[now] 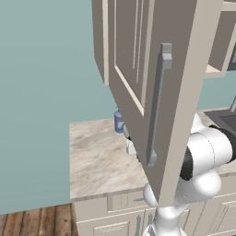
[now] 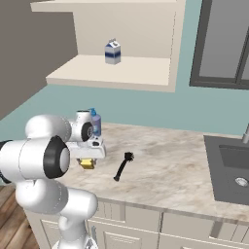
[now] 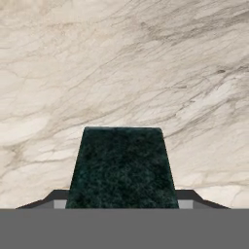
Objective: Pick the sponge and dish brush from the cabinet and place them on the counter.
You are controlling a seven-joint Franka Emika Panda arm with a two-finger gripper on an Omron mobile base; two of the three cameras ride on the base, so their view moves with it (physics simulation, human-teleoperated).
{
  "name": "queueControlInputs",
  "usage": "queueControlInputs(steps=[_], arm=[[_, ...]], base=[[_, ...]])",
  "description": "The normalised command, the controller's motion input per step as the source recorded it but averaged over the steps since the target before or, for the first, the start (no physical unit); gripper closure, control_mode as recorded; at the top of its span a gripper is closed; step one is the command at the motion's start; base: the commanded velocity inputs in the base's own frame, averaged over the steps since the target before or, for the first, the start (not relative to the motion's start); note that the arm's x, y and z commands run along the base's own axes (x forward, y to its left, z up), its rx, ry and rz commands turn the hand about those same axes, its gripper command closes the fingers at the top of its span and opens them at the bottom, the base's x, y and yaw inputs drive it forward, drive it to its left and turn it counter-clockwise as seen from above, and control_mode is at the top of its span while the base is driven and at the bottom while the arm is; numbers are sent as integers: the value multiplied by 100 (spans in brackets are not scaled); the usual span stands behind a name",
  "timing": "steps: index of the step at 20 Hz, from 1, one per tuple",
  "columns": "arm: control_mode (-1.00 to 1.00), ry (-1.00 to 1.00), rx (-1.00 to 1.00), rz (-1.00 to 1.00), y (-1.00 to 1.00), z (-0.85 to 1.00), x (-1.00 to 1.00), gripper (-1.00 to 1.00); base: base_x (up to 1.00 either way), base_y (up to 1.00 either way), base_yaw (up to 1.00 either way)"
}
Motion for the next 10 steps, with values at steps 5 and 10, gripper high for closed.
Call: queueControlInputs(steps=[5, 10], arm=[[-100, -21, 0, 1, 0, -2, 22, 100], [-100, -18, 0, 0, 0, -5, 33, 100]], base=[[0, 0, 0], [0, 0, 0]])
